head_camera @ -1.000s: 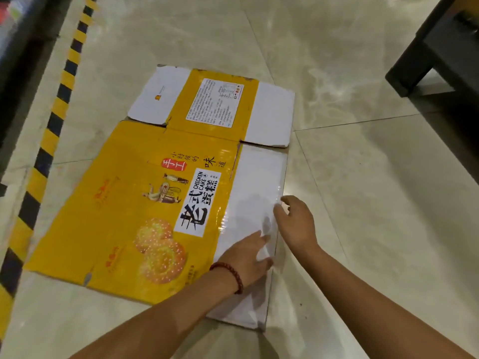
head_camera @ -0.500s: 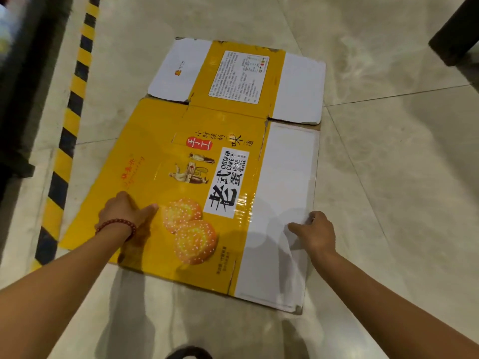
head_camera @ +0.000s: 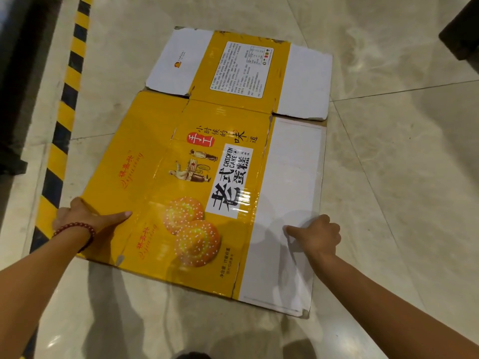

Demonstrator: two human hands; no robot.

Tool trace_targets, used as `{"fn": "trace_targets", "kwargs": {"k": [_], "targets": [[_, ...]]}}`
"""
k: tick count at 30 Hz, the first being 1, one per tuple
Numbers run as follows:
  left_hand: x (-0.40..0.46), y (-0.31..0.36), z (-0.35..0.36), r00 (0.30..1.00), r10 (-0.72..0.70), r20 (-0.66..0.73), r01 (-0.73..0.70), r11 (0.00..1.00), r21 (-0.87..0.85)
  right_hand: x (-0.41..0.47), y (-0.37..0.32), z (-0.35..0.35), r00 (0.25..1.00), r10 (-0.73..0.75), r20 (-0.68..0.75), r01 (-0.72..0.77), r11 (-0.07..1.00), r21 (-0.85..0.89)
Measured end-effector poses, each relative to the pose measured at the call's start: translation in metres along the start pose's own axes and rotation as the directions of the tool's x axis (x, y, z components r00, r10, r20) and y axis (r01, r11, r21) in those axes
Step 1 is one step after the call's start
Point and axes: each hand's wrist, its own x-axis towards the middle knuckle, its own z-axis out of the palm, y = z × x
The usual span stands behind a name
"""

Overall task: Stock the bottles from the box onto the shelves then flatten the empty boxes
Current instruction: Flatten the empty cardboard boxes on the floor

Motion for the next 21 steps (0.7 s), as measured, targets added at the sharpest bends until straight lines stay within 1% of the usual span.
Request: {"fn": "trace_targets", "kwargs": {"k": [3,7,9,11,13,16,17,19,21], "targets": [[-0.016,0.009,0.003,1.0,-0.023,0.0,0.023,1.0,-0.002,0.004,-0.001,-0.005,0.998,0.028,-0.048,-0.028,1.0,-0.01],[-0.027,0.01,0.01,1.0,-0.012,0.025,0.011,0.999,0.037,0.018,0.002,-0.016,0.994,0.075,-0.084,-0.074,0.997,0.016],[-0.029,0.008,0.011,1.0,0.014,-0.001,-0.014,0.999,0.047,0.025,0.006,-0.022,0.994,0.074,-0.081,-0.071,0.997,0.034],[-0.031,0.004,0.006,0.994,0.085,-0.072,-0.083,0.996,0.028,0.03,0.011,-0.028,0.997,0.05,-0.054,-0.049,0.998,0.028],[-0.034,0.003,-0.005,0.983,0.144,-0.115,-0.147,0.989,-0.019,0.034,0.015,-0.035,1.0,0.013,-0.027,-0.012,0.998,0.056],[-0.037,0.006,-0.028,0.981,0.187,-0.049,-0.189,0.98,-0.057,0.031,0.018,-0.049,0.999,-0.041,0.005,0.039,0.975,0.22],[-0.04,0.009,-0.036,0.979,0.204,-0.018,-0.205,0.974,-0.093,0.029,0.019,-0.053,0.996,-0.083,0.016,0.076,0.962,0.262],[-0.056,0.018,-0.049,0.967,0.248,0.055,-0.23,0.946,-0.228,0.018,0.019,-0.058,0.979,-0.2,0.038,0.18,0.937,0.301],[-0.076,0.028,-0.054,0.949,0.296,0.106,-0.258,0.927,-0.274,0.002,0.014,-0.062,0.948,-0.313,0.053,0.282,0.909,0.307]]}}
